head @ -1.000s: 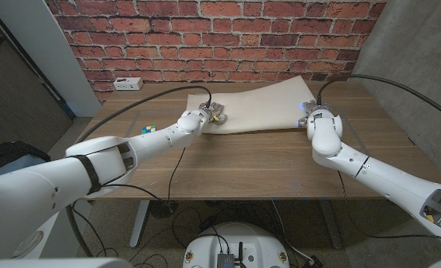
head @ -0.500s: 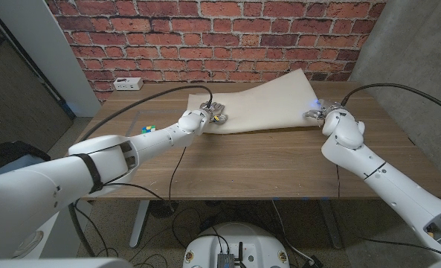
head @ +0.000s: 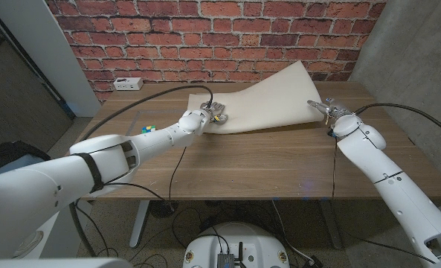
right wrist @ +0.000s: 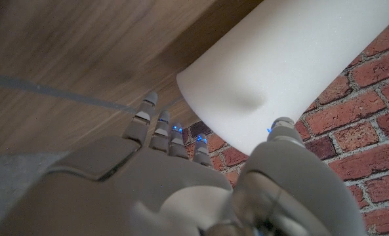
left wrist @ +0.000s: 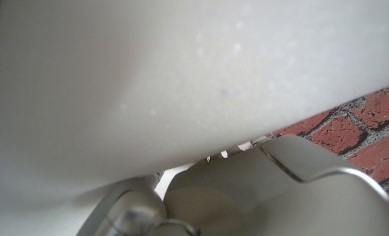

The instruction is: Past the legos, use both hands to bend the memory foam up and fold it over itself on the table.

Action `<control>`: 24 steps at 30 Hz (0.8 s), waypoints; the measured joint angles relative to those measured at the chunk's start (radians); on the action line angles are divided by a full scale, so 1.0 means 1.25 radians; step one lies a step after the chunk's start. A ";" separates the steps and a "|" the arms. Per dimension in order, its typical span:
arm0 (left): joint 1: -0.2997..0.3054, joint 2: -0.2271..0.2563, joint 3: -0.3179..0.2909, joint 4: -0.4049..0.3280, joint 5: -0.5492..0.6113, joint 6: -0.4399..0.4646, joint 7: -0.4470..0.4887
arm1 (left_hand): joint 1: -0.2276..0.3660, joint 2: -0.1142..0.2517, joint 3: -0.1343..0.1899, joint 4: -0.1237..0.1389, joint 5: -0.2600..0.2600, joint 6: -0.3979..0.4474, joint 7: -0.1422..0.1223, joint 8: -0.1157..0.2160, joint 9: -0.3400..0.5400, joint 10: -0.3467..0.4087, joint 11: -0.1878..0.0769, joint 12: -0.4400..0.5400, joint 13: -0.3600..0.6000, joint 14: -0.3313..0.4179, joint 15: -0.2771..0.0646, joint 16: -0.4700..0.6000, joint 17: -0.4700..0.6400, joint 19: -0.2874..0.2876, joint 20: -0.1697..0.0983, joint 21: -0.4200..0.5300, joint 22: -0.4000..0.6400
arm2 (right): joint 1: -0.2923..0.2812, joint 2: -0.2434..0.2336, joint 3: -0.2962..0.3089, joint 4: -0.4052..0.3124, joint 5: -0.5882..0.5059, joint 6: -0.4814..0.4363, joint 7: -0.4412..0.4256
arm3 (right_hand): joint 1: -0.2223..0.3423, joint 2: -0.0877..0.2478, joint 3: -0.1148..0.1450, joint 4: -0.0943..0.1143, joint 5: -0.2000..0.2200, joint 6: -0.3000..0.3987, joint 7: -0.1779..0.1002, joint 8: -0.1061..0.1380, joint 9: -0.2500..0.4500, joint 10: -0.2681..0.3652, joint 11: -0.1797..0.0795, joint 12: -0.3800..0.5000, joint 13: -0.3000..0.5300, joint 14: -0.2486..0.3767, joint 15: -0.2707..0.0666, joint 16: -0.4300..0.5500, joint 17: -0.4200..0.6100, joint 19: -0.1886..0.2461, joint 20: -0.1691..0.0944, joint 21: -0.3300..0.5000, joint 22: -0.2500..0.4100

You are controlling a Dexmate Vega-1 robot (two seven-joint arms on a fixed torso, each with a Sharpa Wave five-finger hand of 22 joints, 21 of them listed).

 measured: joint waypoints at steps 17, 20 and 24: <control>0.003 0.007 0.004 -0.019 0.012 0.016 -0.002 | 0.000 0.000 0.005 0.000 0.000 0.001 -0.001 -0.002 0.000 0.000 0.000 0.000 0.000 0.000 0.000 0.000 0.000 0.003 -0.003 0.000 0.000 | -0.014 0.002 0.024 0.079 0.461 0.228 -0.146 | -0.043 -0.022 -0.030 -0.001 0.013 -0.087 -0.017 -0.006 -0.003 -0.095 -0.026 -0.034 -0.002 -0.045 -0.007 -0.046 -0.015 0.005 0.001 -0.019 -0.002; 0.003 0.007 0.004 -0.019 0.013 0.018 -0.003 | 0.000 0.000 0.005 0.001 0.000 0.001 -0.001 -0.004 0.000 0.000 0.000 0.000 0.000 0.000 0.000 0.000 0.000 0.003 -0.003 0.000 0.000 | -0.008 0.000 0.013 0.103 0.461 0.228 -0.146 | -0.029 -0.010 -0.023 -0.008 0.019 -0.087 -0.017 -0.006 -0.003 -0.095 -0.026 -0.034 -0.002 -0.045 -0.007 -0.046 -0.015 0.005 0.001 -0.019 -0.002; 0.003 0.007 0.004 -0.019 0.014 0.021 -0.006 | 0.000 0.000 0.005 0.001 0.000 0.001 -0.001 -0.004 0.000 0.000 0.000 0.000 -0.001 0.000 0.000 0.000 0.000 0.003 -0.003 -0.003 0.000 | 0.002 0.003 -0.003 0.138 0.461 0.228 -0.146 | 0.071 0.008 0.016 -0.067 0.019 -0.087 -0.017 0.004 -0.003 -0.080 -0.041 -0.022 -0.002 -0.025 -0.036 -0.044 -0.018 0.047 -0.002 -0.019 -0.002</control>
